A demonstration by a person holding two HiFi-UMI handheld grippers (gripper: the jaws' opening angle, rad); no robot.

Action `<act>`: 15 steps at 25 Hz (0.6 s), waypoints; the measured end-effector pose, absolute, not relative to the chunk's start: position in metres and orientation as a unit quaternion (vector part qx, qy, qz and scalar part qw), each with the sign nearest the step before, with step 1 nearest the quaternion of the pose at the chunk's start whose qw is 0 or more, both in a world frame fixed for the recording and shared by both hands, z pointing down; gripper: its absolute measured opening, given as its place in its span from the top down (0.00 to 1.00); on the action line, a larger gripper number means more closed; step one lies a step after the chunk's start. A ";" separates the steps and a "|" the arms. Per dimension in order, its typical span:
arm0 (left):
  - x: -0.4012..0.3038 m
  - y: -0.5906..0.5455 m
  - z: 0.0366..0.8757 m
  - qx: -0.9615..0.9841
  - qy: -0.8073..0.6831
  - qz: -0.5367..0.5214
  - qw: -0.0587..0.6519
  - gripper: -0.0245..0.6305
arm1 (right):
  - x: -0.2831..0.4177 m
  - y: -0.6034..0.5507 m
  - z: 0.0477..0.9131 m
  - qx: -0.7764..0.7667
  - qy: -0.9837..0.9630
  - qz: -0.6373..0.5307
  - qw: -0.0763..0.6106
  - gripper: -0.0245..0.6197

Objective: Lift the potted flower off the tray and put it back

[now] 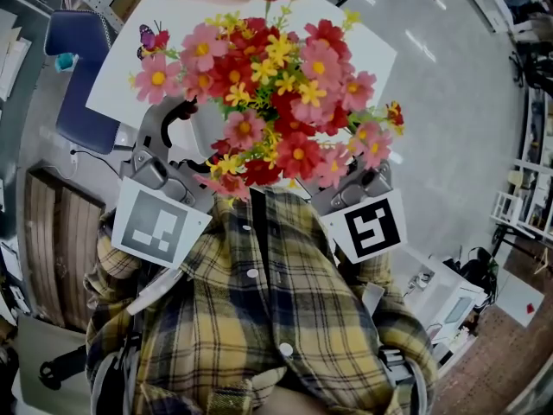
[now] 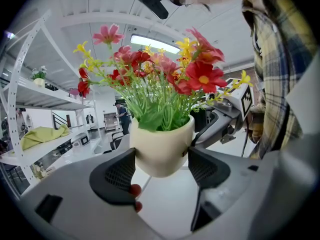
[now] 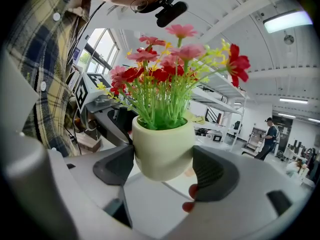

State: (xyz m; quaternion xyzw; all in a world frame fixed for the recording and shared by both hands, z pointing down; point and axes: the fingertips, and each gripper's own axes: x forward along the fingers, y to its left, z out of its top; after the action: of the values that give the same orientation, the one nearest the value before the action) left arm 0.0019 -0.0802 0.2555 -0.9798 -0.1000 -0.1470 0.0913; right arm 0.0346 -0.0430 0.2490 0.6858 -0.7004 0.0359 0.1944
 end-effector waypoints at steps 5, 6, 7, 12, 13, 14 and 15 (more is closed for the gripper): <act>0.005 -0.084 0.258 -0.979 -0.105 -0.151 0.090 0.47 | 0.038 -0.047 0.252 0.686 -0.699 0.042 0.197 0.41; 0.006 -0.085 0.258 -0.979 -0.106 -0.151 0.089 0.47 | 0.039 -0.047 0.253 0.687 -0.698 0.045 0.197 0.41; 0.007 -0.085 0.258 -0.979 -0.108 -0.152 0.088 0.47 | 0.039 -0.047 0.253 0.687 -0.698 0.047 0.197 0.41; 0.007 -0.085 0.259 -0.978 -0.111 -0.152 0.086 0.47 | 0.039 -0.046 0.254 0.689 -0.695 0.044 0.198 0.41; 0.007 -0.085 0.260 -0.978 -0.113 -0.153 0.086 0.47 | 0.039 -0.046 0.254 0.691 -0.695 0.046 0.196 0.41; 0.007 -0.086 0.261 -0.978 -0.114 -0.155 0.086 0.47 | 0.040 -0.047 0.255 0.692 -0.694 0.048 0.194 0.41; 0.008 -0.086 0.261 -0.977 -0.115 -0.157 0.085 0.47 | 0.040 -0.048 0.255 0.693 -0.693 0.051 0.192 0.41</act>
State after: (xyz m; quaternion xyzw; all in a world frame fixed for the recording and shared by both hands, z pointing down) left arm 0.0080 -0.0864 0.2612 -0.9772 -0.1150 -0.1567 0.0852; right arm 0.0402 -0.0477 0.2553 0.6926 -0.6933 0.0510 0.1923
